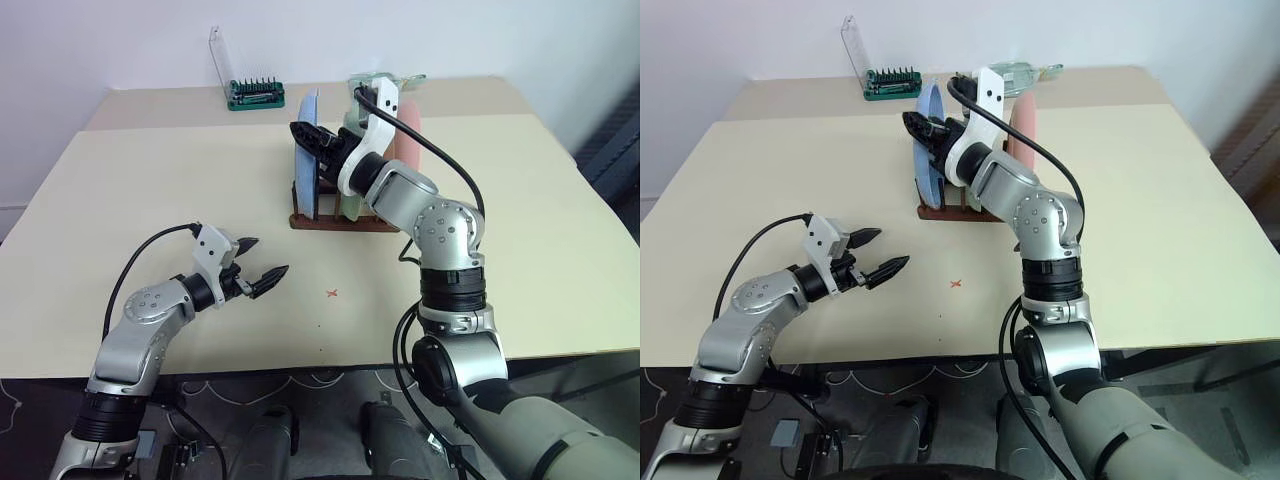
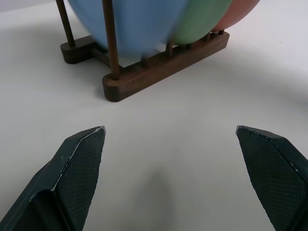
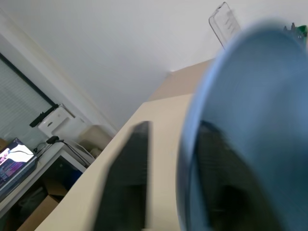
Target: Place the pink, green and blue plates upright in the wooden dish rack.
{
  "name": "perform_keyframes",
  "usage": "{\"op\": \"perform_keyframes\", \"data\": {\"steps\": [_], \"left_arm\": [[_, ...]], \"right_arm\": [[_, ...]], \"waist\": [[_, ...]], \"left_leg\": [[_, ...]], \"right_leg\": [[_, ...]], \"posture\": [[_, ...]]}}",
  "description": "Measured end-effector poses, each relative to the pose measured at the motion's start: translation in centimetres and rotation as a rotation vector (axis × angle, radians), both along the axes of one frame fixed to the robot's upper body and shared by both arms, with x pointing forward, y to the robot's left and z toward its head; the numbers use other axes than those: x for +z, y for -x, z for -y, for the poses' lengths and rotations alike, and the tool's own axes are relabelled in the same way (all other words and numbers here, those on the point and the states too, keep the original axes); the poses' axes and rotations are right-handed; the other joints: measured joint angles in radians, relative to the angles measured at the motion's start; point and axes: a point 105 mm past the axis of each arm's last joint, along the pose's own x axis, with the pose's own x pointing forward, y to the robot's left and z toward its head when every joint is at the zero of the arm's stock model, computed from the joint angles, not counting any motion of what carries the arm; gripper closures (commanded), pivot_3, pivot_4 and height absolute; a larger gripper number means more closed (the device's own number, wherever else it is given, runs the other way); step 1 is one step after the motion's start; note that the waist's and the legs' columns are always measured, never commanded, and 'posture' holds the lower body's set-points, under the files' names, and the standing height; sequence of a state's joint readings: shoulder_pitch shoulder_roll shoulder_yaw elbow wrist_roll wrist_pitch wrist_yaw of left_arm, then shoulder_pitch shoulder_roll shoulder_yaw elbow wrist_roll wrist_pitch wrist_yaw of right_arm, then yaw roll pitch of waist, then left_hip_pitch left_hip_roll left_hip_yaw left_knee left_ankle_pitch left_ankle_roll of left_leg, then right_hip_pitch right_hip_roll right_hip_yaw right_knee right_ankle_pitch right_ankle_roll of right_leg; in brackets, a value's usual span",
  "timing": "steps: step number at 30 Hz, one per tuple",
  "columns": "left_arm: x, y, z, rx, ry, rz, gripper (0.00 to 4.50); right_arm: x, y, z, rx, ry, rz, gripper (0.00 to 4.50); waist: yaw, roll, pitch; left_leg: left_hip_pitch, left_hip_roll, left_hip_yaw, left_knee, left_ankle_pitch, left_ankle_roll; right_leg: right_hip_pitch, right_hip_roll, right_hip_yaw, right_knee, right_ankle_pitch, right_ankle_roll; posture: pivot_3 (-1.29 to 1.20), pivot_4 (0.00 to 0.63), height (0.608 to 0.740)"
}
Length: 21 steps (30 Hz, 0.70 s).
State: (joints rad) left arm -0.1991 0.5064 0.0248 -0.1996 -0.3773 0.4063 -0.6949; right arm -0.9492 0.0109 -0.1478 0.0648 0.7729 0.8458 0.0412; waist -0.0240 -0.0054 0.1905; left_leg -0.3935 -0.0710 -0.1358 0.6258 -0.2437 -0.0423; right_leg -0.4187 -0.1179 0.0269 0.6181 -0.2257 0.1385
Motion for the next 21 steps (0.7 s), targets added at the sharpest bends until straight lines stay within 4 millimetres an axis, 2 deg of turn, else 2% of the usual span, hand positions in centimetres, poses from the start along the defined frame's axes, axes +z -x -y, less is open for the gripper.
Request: {"op": "perform_keyframes", "data": {"steps": [2, 9, 15, 18, 20, 21], "left_arm": [[0.0, 0.0, 0.0, 0.000, 0.000, 0.000, 0.00], [0.0, 0.0, 0.0, -0.003, 0.000, -0.001, 0.00], [0.0, 0.0, 0.1, -0.006, 0.001, -0.002, 0.00], [0.0, 0.1, 0.1, -0.004, 0.002, 0.000, 0.00], [0.0, 0.2, -0.3, 0.009, 0.007, 0.000, 0.00], [-0.1, 0.2, -0.7, 0.025, 0.008, -0.001, 0.00]], "right_arm": [[0.1, 0.0, 0.0, -0.004, 0.004, 0.005, 0.47], [0.8, -0.3, 0.6, -0.037, 0.066, 0.062, 0.47], [4.2, 1.2, 1.5, -0.031, 0.136, 0.259, 0.47], [6.7, 2.9, 3.0, -0.003, 0.164, 0.413, 0.47], [8.5, 5.2, 5.5, 0.004, 0.242, 0.583, 0.47], [8.7, 5.8, 6.5, 0.002, 0.264, 0.622, 0.47]], "waist": [[-0.002, 0.000, 0.000], [-0.012, 0.000, 0.000], [-0.019, 0.000, 0.000], [-0.017, 0.000, 0.000], [-0.010, -0.001, 0.000], [-0.009, -0.002, -0.001]], "left_leg": [[0.000, 0.000, 0.000, 0.000, 0.000, 0.000], [0.000, 0.000, 0.000, 0.000, 0.000, 0.000], [0.000, 0.000, 0.000, -0.001, 0.000, 0.000], [-0.001, 0.000, 0.000, -0.001, 0.000, 0.000], [-0.002, 0.000, -0.001, 0.000, 0.000, 0.000], [-0.002, 0.000, -0.001, 0.000, 0.000, 0.000]], "right_leg": [[0.000, 0.000, 0.000, 0.000, 0.000, 0.000], [0.000, 0.000, 0.000, 0.000, 0.000, 0.000], [-0.001, 0.000, 0.000, 0.000, 0.000, 0.000], [0.000, 0.000, 0.000, 0.000, 0.000, 0.000], [0.000, 0.000, -0.001, -0.003, 0.000, 0.000], [0.001, 0.000, -0.001, -0.004, 0.000, 0.001]], "posture": [[0.00, 0.150, 0.740], [0.00, 0.150, 0.740], [0.00, 0.150, 0.740], [0.00, 0.150, 0.740], [0.00, 0.150, 0.740], [0.00, 0.150, 0.740]]}}
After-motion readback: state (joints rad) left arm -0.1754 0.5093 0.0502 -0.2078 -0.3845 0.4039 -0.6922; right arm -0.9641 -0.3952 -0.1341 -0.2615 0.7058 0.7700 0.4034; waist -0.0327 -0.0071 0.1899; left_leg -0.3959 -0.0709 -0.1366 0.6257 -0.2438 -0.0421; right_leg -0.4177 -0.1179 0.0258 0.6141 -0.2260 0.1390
